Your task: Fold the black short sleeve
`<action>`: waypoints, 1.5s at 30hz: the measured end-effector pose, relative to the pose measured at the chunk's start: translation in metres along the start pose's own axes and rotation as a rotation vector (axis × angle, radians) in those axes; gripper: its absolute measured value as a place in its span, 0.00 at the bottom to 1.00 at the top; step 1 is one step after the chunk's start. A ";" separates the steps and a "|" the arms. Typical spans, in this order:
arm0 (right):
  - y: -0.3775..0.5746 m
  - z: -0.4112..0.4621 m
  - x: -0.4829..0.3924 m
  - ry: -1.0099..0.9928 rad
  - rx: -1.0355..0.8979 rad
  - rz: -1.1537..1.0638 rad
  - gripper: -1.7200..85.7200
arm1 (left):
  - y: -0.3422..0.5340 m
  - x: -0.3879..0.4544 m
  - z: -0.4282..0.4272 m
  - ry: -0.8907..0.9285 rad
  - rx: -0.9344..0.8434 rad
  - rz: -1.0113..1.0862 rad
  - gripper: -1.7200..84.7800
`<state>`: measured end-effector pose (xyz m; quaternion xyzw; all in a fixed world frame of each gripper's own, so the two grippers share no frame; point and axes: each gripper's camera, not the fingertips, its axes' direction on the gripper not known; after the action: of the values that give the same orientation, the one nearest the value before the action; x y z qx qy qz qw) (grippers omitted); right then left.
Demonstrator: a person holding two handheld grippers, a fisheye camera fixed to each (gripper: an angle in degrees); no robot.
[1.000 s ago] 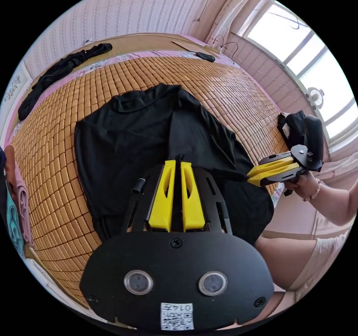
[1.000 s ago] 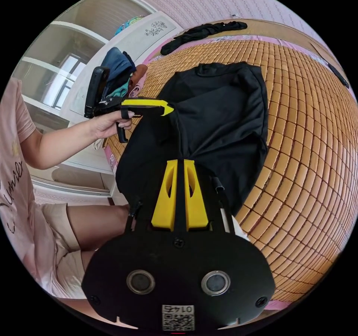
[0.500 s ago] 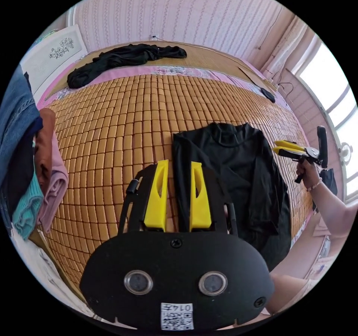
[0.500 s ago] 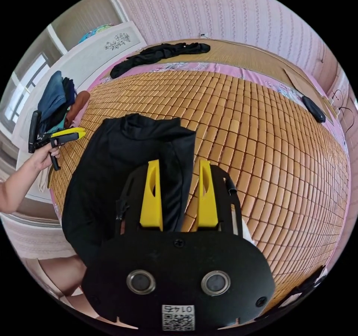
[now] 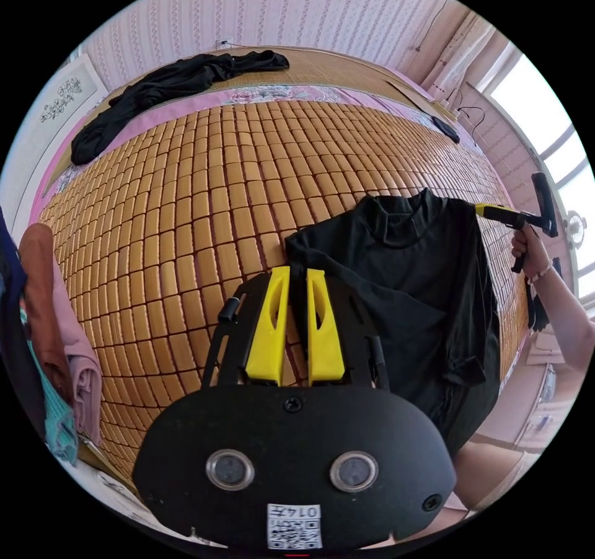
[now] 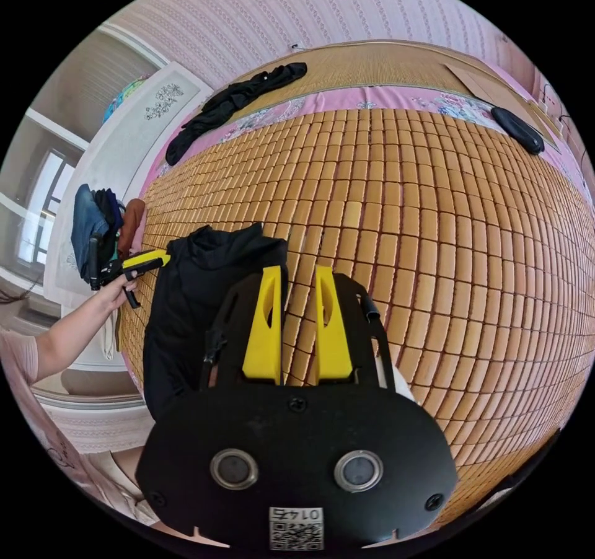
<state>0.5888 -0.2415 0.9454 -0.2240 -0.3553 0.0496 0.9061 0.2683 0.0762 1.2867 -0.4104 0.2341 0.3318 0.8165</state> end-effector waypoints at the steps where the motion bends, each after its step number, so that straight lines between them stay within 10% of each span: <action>1: 0.001 0.001 -0.002 -0.010 0.016 -0.017 0.12 | 0.002 -0.003 0.000 0.005 -0.003 0.001 0.08; 15: 0.020 -0.023 0.019 -0.040 0.256 0.144 0.13 | 0.040 -0.011 0.009 -0.074 0.013 0.097 0.01; 21: 0.001 0.042 0.017 -0.108 -0.131 -0.002 0.07 | 0.059 -0.024 0.009 -0.058 0.015 0.054 0.01; 33: -0.026 -0.008 0.026 -0.081 0.033 -0.059 0.02 | 0.079 -0.059 -0.026 0.040 0.234 -0.106 0.01; 45: 0.154 -0.093 -0.019 -0.305 0.112 -0.221 0.02 | 0.246 -0.023 -0.128 0.125 0.342 0.154 0.01</action>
<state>0.6468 -0.1426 0.8052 -0.1228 -0.5078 0.0031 0.8527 0.0582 0.0714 1.1040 -0.2661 0.3680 0.3226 0.8305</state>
